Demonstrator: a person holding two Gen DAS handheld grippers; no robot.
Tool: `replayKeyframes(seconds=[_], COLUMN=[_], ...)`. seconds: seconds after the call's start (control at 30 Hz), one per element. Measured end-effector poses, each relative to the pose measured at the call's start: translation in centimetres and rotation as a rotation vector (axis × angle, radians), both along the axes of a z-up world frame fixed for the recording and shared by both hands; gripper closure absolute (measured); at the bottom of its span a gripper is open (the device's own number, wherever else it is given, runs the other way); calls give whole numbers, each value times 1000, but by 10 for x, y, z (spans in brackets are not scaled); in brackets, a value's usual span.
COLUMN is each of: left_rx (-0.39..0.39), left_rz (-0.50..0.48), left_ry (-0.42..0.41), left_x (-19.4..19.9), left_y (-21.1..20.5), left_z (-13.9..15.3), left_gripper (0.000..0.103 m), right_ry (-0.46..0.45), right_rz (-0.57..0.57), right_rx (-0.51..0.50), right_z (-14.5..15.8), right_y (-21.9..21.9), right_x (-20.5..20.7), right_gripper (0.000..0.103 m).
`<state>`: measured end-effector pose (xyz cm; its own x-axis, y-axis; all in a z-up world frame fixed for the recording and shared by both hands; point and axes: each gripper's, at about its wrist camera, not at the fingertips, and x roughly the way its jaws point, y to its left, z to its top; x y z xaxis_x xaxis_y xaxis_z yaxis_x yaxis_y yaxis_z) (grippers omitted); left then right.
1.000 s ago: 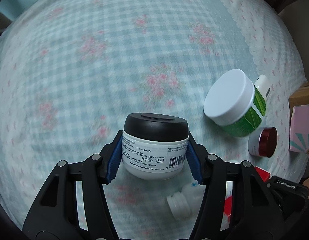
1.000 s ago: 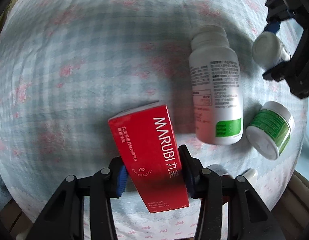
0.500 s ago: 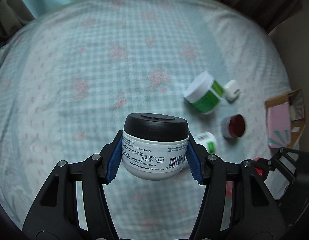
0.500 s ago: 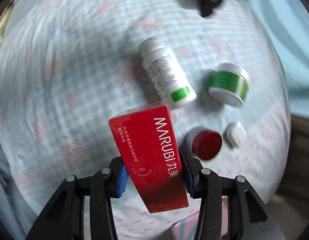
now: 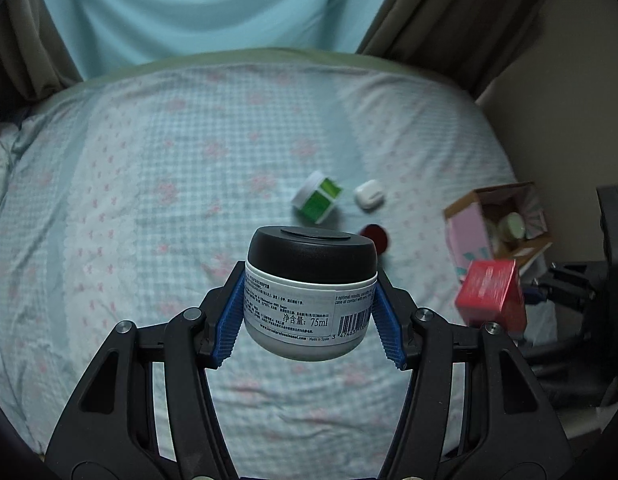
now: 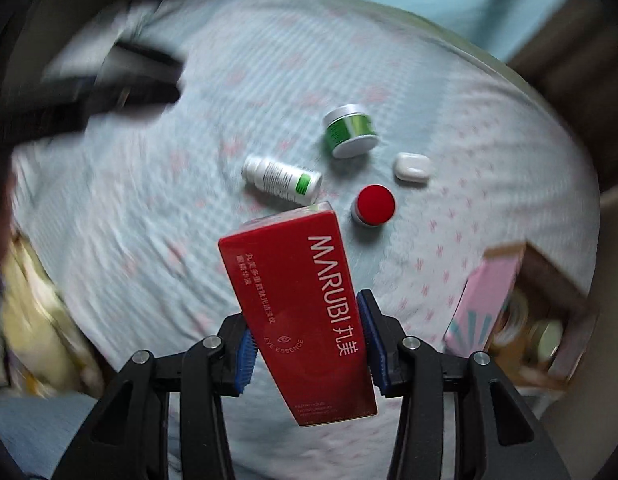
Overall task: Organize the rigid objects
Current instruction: 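Carry the jar with left tool while right tool carries the red box to the box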
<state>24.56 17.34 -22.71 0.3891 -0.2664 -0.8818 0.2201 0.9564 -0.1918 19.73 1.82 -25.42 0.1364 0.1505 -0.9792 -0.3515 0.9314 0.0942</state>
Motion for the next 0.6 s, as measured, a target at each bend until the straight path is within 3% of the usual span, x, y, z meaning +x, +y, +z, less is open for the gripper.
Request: replayKeyframes(seconds=[0.27,0.6], left_rx=[7,-4], left_rz=[-20,66], left_ry=[-49,-76], left_x=[-34,-58], left_y=[-48,-159], left_z=[36,46], left_gripper=[49,49], right_ry=[-41,-58], right_rz=[-111,-98], right_rx=[95,164], right_z=[41,58], right_y=[-66,-192], right_x=[-11,-14], right_gripper=[61,61])
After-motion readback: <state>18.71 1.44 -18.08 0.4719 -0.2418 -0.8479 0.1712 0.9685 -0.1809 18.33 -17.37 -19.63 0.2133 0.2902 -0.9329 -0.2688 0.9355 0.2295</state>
